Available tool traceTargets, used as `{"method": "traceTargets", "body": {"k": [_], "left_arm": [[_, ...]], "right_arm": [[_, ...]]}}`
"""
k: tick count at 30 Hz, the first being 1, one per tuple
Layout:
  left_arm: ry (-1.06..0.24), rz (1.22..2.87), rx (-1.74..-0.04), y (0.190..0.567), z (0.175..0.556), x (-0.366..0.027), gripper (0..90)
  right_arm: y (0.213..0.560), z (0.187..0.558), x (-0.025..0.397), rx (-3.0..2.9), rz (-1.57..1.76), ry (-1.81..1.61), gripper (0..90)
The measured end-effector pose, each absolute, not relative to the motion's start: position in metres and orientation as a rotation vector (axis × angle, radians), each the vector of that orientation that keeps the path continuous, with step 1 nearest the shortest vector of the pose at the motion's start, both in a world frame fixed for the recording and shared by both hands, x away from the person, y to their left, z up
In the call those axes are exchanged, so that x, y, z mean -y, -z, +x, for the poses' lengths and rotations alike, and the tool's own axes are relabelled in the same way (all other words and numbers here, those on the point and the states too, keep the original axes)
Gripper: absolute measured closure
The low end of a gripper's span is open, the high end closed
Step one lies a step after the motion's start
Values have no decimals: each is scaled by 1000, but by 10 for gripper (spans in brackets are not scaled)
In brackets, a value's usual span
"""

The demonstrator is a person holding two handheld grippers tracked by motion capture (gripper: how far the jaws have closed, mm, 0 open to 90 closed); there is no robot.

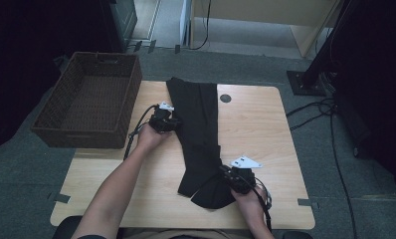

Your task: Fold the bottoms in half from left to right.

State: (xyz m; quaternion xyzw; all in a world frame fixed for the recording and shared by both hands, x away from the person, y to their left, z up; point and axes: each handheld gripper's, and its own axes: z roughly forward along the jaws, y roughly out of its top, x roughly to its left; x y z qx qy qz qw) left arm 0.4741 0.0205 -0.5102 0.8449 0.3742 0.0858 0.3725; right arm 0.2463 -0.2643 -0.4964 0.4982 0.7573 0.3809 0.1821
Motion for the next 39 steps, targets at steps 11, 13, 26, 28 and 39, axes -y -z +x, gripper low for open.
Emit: {"method": "traceTargets", "body": {"k": [11,13,26,28,39], "left_arm": [[-203,2168,-927,511,462,-18,685],[-201,2160,-923,511,459,-17,684],[-205,2231,-826,509,439,-9,657],[-213,2232,-825,509,439,-9,658],[-258,2176,-867,514,448,-16,730]], "right_arm": [[491,273,229,-2145,1268,-1182,625],[495,286,218,-2175,1243,-1189,579],[521,341,190,-2181,1250,-1058,477],[521,344,186,-2186,1240,-1047,473],[512,341,183,-2238,1277,-1037,855]]}}
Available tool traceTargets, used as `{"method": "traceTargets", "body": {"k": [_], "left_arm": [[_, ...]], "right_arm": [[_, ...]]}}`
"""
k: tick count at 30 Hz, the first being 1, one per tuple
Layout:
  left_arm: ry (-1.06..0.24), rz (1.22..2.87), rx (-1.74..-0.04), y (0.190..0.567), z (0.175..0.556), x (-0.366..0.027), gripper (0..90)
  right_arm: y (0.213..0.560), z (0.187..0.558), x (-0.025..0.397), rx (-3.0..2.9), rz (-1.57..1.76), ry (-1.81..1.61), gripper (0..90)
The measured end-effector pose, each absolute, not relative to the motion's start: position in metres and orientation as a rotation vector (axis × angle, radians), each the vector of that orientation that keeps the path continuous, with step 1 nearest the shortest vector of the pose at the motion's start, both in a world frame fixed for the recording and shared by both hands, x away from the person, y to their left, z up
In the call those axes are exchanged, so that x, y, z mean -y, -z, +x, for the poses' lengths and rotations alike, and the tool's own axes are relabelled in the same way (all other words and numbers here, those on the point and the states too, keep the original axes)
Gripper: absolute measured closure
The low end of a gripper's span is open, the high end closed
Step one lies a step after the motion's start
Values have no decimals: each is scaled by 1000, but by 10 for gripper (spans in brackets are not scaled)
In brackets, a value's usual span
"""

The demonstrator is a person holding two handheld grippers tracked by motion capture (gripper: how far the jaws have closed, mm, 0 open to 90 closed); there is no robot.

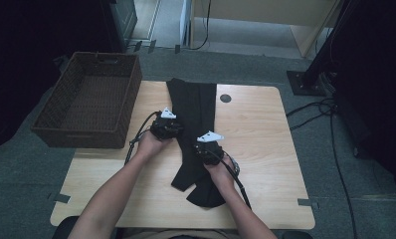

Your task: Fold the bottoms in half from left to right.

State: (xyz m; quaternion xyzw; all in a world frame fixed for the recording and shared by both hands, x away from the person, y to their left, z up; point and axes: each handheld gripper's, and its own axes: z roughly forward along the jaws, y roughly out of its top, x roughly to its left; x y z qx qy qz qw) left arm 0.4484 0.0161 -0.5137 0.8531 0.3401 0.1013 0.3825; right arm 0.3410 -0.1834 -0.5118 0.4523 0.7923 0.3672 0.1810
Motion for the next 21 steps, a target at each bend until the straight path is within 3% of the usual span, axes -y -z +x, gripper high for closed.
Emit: {"method": "traceTargets", "body": {"k": [9,16,21], "left_arm": [[-268,2163,-922,513,457,-22,729],[-289,2191,-938,510,461,-27,725],[-256,2165,-963,511,463,-30,720]], "right_arm": [[481,276,224,-2190,1265,-1178,868],[492,237,250,-2204,1344,-1103,857],[491,229,270,-2173,1404,-1123,750]]}}
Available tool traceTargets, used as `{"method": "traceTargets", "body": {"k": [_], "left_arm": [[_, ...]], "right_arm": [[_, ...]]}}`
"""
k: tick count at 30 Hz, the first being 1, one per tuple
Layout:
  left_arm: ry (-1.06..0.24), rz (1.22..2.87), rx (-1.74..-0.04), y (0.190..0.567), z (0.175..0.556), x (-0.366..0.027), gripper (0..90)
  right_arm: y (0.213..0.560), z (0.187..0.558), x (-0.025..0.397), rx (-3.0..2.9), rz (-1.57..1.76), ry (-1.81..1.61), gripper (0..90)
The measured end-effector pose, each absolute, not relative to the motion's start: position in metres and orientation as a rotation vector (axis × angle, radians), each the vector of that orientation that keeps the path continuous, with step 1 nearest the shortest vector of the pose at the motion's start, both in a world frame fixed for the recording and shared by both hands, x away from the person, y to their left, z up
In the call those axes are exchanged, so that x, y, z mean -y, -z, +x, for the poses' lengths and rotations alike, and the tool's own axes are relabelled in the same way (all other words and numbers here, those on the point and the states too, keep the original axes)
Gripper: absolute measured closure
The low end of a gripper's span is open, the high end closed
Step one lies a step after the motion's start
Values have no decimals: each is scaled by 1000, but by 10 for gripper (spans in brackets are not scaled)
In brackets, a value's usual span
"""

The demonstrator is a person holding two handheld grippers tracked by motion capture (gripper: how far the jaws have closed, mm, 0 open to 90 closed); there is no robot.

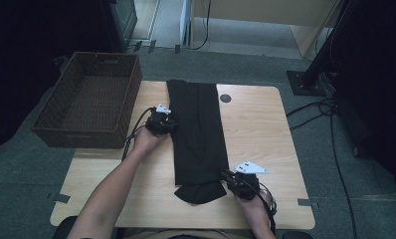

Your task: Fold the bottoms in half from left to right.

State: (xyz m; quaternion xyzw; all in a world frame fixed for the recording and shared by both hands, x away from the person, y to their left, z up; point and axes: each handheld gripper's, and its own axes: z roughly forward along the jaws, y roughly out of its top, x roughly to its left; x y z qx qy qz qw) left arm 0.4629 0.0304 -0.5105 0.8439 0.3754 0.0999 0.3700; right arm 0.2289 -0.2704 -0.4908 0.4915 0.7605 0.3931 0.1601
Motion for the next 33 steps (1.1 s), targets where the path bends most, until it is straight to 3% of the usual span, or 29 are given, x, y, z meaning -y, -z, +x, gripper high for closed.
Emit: {"method": "traceTargets", "body": {"k": [5,18,33], "left_arm": [[-257,2166,-966,510,463,-30,709],[-243,2155,-966,511,463,-32,708],[-249,2157,-972,511,463,-31,708]], "right_arm": [[482,238,259,-2166,1323,-1192,684],[518,284,205,-2268,1331,-1146,728],[502,211,217,-2363,1314,-1181,694]]}}
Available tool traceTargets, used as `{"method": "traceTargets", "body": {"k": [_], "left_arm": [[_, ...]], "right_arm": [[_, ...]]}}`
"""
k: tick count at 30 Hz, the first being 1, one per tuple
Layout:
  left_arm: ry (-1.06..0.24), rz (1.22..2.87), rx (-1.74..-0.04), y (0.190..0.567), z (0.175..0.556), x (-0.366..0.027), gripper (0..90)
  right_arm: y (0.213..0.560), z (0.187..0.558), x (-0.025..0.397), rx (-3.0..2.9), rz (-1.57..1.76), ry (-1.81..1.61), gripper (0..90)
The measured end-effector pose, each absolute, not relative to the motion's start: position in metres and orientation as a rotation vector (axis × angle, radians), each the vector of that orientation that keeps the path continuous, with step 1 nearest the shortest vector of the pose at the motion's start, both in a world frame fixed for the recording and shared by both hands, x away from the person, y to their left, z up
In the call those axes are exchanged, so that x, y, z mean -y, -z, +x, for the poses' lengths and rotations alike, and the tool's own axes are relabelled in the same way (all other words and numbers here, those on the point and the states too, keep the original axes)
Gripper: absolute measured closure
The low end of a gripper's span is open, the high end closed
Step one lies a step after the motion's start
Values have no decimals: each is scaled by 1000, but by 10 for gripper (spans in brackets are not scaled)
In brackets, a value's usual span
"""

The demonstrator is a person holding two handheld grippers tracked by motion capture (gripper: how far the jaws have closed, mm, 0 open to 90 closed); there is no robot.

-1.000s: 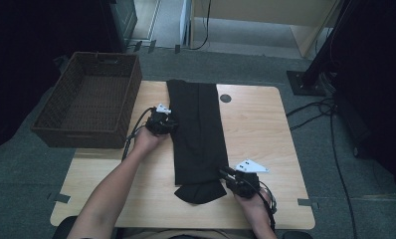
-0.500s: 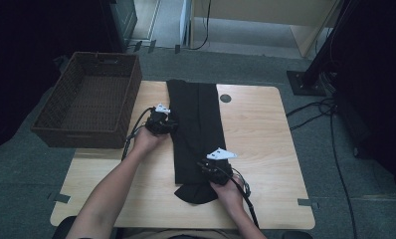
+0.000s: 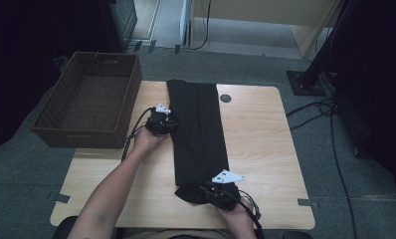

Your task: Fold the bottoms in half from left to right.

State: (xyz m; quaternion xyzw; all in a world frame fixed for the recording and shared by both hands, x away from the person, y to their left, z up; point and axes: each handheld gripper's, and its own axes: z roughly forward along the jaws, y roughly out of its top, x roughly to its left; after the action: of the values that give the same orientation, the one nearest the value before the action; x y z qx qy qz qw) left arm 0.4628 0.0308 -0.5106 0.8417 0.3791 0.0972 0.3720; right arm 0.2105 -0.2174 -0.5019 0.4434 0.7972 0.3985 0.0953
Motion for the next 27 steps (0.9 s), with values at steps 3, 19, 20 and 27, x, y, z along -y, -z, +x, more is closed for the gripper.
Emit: {"method": "traceTargets", "body": {"k": [3,19,20,27], "left_arm": [[-249,2156,-974,511,463,-31,707],[-203,2127,-973,512,456,-32,636],[-200,2126,-966,512,454,-33,634],[-219,2186,-922,509,450,-36,626]], "right_arm": [[491,210,222,-2325,1311,-1221,677],[498,301,241,-2193,1301,-1235,498],[500,308,241,-2180,1300,-1225,489],[507,361,229,-2165,1300,-1154,419]]}}
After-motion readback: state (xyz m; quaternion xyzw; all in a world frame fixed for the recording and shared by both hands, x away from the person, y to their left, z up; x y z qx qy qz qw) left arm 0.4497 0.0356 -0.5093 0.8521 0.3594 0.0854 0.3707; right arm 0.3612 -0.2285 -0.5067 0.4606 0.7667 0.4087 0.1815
